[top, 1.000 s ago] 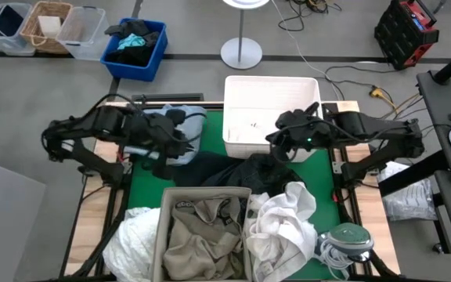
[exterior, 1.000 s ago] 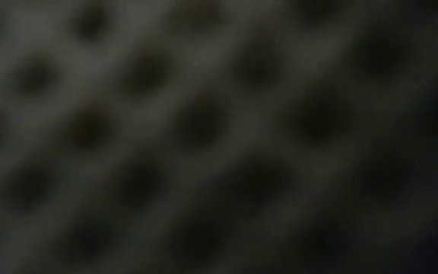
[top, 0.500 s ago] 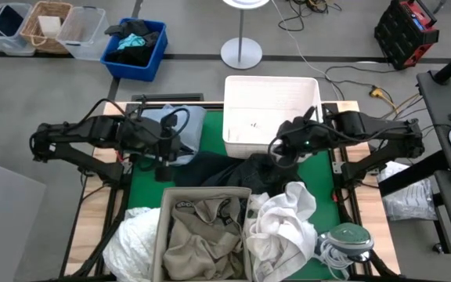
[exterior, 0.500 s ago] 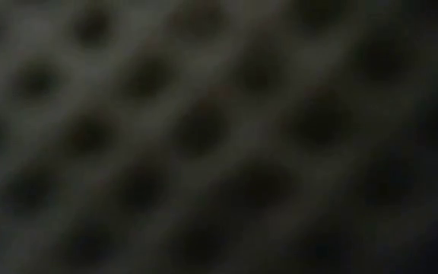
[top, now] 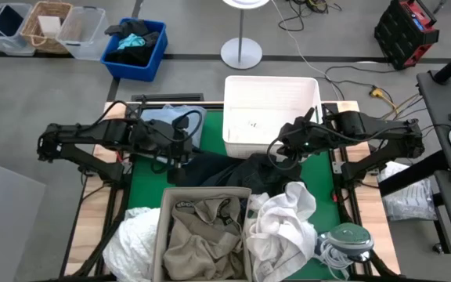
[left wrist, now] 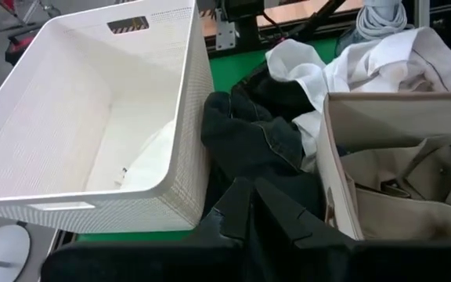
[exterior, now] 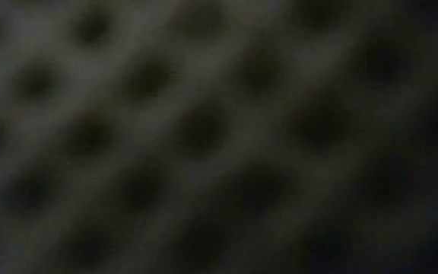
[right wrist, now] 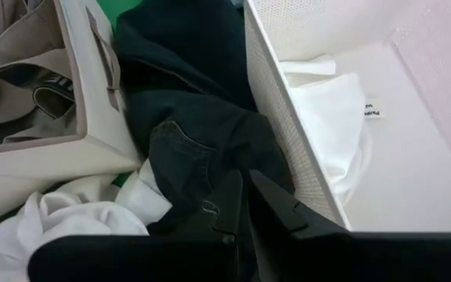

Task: Sort clothes
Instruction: Put the white polo shirt into the white laundry organizer

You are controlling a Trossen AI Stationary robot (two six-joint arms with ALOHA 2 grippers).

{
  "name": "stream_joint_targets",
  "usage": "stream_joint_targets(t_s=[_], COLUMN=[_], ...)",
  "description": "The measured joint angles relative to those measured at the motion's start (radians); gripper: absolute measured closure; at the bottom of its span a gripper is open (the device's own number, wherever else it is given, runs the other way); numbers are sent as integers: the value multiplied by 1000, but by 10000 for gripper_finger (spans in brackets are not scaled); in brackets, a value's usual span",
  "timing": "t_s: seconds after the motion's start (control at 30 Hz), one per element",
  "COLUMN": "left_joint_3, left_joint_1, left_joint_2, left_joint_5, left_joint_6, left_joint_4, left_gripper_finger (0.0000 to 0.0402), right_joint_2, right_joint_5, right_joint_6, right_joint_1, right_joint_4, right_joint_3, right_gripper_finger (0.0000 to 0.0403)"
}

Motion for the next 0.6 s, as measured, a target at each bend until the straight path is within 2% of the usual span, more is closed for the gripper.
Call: stream_joint_targets(t_s=[0.17,0.6], left_joint_3=[0,0], left_joint_1=[1,2], left_joint_2=[21,55], left_joint_5=[-1,-2], left_joint_6=[0,0], left_joint_4=[22,70], left_gripper_finger=[402,402], right_joint_2=[0,2], right_joint_5=[9,11], right_joint_6=[-34,-192], right_joint_1=[0,0], right_joint_4=[12,187], right_joint_3=[0,-12], right_gripper_finger=[390,390])
